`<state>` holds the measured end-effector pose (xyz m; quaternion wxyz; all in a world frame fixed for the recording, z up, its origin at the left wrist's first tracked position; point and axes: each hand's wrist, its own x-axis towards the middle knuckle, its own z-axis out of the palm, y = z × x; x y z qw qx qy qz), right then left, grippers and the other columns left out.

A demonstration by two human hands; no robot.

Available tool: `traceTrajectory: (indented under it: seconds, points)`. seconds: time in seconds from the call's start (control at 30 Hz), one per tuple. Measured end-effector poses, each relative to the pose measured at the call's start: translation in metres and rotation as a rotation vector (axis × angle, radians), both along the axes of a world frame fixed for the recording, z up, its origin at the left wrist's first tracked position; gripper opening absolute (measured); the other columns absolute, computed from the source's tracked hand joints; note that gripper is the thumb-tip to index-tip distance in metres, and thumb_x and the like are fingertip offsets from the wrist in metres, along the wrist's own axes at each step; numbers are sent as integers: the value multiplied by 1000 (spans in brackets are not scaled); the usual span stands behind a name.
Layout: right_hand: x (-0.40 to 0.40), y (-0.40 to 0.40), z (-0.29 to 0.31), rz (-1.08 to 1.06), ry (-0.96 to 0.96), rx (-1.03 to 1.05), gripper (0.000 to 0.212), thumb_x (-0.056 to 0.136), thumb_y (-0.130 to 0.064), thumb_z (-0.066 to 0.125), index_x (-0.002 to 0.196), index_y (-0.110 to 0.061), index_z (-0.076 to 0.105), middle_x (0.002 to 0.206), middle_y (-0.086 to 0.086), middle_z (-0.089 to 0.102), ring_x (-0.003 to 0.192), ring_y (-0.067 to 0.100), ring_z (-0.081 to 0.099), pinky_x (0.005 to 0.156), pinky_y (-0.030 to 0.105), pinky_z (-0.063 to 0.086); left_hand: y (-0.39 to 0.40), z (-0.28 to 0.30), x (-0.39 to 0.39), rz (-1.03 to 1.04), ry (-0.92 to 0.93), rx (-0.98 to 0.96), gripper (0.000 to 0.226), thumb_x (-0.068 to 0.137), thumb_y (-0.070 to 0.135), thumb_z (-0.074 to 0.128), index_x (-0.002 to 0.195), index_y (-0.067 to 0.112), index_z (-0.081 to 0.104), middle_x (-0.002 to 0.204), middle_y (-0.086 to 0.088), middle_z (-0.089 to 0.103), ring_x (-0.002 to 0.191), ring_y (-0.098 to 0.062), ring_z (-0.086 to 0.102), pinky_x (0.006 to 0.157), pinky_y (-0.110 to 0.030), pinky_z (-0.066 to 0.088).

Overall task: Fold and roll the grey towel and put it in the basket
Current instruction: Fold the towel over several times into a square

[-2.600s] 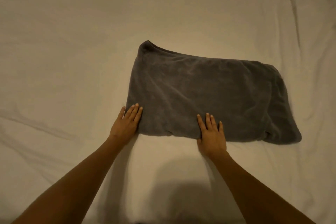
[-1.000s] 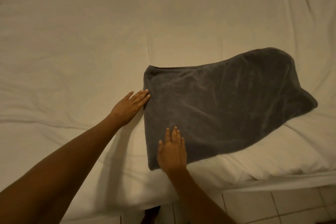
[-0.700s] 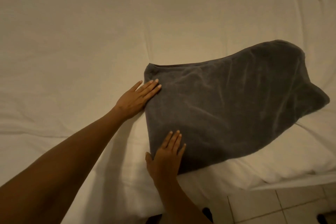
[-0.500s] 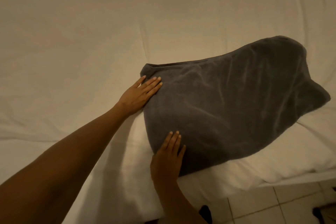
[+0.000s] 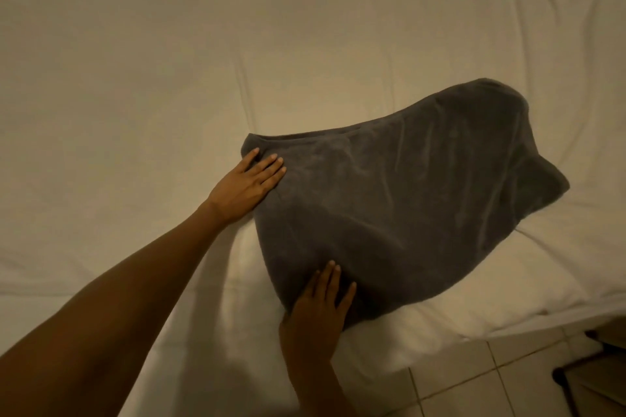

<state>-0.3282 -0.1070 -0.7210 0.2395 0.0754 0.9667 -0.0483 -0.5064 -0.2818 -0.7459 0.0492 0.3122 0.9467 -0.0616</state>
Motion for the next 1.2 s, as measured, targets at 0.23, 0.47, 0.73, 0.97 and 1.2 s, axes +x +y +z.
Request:
traceTrajectory:
  seconds: [0.23, 0.47, 0.73, 0.97, 1.2]
  points:
    - [-25, 57, 54, 60, 275, 91, 70, 44, -32, 88, 107, -7, 71, 137, 26, 47, 131, 39, 32, 110, 58, 7, 24, 52, -23, 21, -8, 98, 59, 64, 14, 84, 119, 5, 63, 128, -20, 58, 121, -35, 54, 115, -39, -8]
    - [-67, 119, 76, 72, 501, 136, 49, 74, -36, 53, 114, -12, 69, 142, 25, 42, 133, 41, 36, 108, 61, 18, 63, 82, -68, 10, 7, 183, 41, 70, 17, 80, 109, 12, 68, 130, -20, 57, 124, -36, 51, 117, -47, 5]
    - [-114, 185, 58, 5, 737, 118, 25, 79, -19, 61, 98, -9, 73, 142, 24, 43, 136, 42, 32, 109, 62, 21, 128, 89, -119, 95, 6, 248, 25, 92, 23, 56, 116, 19, 64, 151, -10, 33, 145, -26, 18, 117, -46, -3]
    - [-160, 256, 35, -58, 769, 102, 24, 84, -26, 62, 100, -13, 73, 143, 22, 43, 136, 43, 31, 108, 63, 23, 195, 79, -167, 139, -1, 287, 24, 95, 27, 51, 115, 23, 64, 153, -6, 31, 146, -23, 14, 117, -44, -4]
    - [-206, 327, 17, -141, 625, 143, 34, 84, -32, 50, 104, -14, 72, 143, 22, 41, 137, 44, 26, 112, 54, 7, 278, 66, -215, 110, 15, 209, 28, 96, 28, 50, 121, 23, 61, 155, -7, 26, 146, -24, 10, 117, -46, -5]
